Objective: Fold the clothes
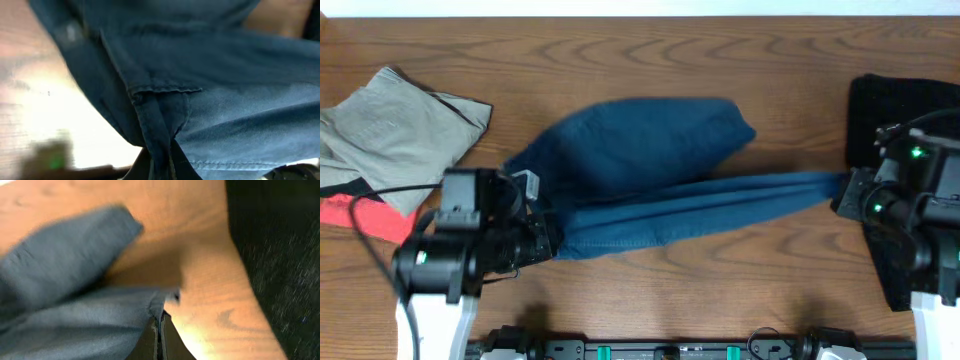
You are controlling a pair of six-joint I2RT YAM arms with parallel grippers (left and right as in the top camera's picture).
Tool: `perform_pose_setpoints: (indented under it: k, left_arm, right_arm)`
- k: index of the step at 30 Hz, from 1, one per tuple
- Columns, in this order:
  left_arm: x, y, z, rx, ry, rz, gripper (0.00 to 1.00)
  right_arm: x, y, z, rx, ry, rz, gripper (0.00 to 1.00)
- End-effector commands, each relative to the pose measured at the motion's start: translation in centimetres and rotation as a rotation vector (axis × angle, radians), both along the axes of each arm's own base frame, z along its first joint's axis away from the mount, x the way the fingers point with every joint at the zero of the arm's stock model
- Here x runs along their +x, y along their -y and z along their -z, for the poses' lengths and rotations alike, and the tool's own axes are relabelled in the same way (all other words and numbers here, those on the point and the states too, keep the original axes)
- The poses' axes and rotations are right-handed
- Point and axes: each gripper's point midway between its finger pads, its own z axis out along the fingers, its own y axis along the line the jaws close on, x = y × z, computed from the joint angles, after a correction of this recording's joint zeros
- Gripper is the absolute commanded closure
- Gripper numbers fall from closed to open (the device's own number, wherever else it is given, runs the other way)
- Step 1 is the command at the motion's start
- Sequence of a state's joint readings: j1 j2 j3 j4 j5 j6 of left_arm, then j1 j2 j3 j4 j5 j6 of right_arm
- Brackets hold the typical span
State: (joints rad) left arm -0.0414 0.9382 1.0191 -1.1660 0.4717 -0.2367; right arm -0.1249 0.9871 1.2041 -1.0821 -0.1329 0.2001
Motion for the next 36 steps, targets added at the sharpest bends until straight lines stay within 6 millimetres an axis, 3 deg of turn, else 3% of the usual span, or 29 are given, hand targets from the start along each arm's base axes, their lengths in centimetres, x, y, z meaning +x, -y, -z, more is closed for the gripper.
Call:
perform_pose_setpoints:
  k: [1,7,13,19,26,27,28,29,30,32,33,34,36]
  left_arm:
    - [1.5,-2.6,-1.2,0.112,0.089,-0.124,0.94]
    - [6.3,-4.6,-1.8,0.180,0.193,-0.251,0.94]
    - [10.2,-6.7,0.3,0.222,0.143,-0.437,0.94]
    - [12.8,-6.7,4.6,0.204,0.015,-0.517,0.93]
    - [16.2,-9.0,8.9,0.219,-0.040,-0.692,0.89]
    - [16.8,-9.3,9.5,0.213,-0.042,-0.711,0.83]
    - [17.3,-9.7,10.0,0.207,-0.044,-0.730,0.83]
    - [17.8,-10.0,10.6,0.202,-0.049,-0.751,0.66]
    - [18.0,-10.4,11.2,0.198,-0.059,-0.770,0.51]
    - [18.1,-10.7,12.3,0.192,-0.086,-0.777,0.22]
    - [17.8,-10.8,12.8,0.185,-0.112,-0.776,0.19]
    - [17.3,-10.9,13.3,0.183,-0.143,-0.777,0.18]
    - [16.3,-11.1,14.0,0.193,-0.197,-0.781,0.17]
  right_arm:
    - [1.0,2.5,-2.7,-0.110,0.087,0.063,0.99]
    - [5.3,1.1,-1.9,-0.056,0.111,-0.028,0.99]
    - [11.5,-1.4,-0.1,-0.014,0.150,-0.133,0.99]
    - [17.7,-5.2,4.0,-0.008,0.168,-0.230,0.99]
    - [23.7,-9.6,10.7,-0.003,0.193,-0.314,0.99]
    - [24.3,-10.0,11.8,-0.002,0.192,-0.320,0.96]
    - [24.9,-10.4,12.9,0.000,0.190,-0.326,0.82]
    - [25.2,-10.7,13.8,0.009,0.184,-0.324,0.51]
    - [25.4,-11.1,15.0,0.014,0.172,-0.330,0.42]
    - [25.2,-11.7,16.4,0.028,0.142,-0.350,0.37]
    - [24.9,-11.9,17.0,0.035,0.121,-0.356,0.33]
    - [24.5,-11.9,17.4,0.039,0.100,-0.358,0.20]
    - [24.0,-11.8,17.9,0.041,0.069,-0.359,0.12]
